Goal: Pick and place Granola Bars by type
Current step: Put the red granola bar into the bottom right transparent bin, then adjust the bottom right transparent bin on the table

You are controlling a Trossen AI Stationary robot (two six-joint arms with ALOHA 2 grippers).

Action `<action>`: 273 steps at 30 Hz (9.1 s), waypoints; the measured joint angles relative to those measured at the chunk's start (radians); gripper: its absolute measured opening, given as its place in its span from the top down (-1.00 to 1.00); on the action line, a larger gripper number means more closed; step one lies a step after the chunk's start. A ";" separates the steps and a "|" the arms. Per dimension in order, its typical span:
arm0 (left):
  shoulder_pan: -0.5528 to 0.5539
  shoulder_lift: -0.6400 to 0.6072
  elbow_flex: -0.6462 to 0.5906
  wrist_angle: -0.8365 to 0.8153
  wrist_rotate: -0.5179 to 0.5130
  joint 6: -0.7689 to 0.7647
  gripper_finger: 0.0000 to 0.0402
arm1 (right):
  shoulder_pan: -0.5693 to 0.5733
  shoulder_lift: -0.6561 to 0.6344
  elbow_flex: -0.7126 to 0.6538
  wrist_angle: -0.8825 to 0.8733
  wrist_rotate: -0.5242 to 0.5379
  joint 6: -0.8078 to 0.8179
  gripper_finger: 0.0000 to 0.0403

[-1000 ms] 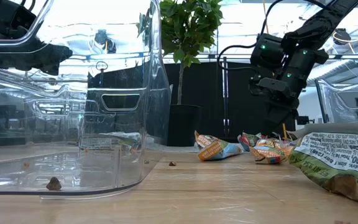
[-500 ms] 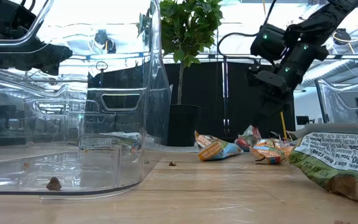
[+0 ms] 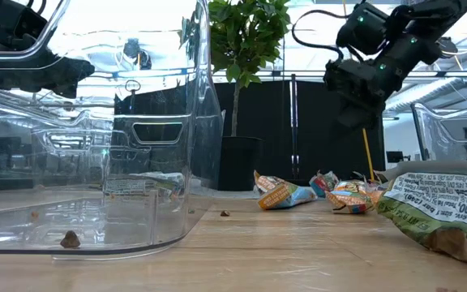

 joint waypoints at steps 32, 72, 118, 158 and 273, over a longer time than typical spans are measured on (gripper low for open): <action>0.000 0.000 0.000 0.000 0.000 0.000 0.71 | 0.245 0.458 0.409 -0.412 0.295 -0.701 0.07; 0.000 0.000 0.000 0.000 0.000 0.000 0.71 | 0.230 0.523 0.371 -0.341 0.164 -0.522 0.10; 0.000 0.000 0.000 -0.001 -0.001 0.000 0.71 | 0.421 0.246 0.602 -1.054 0.338 -0.018 1.00; 0.000 0.000 0.000 0.000 0.000 0.000 0.71 | 0.789 0.201 0.601 -0.942 0.031 0.581 1.00; 0.000 0.000 0.000 0.000 0.000 0.000 0.71 | 0.753 0.030 0.236 -0.159 0.352 0.310 -0.12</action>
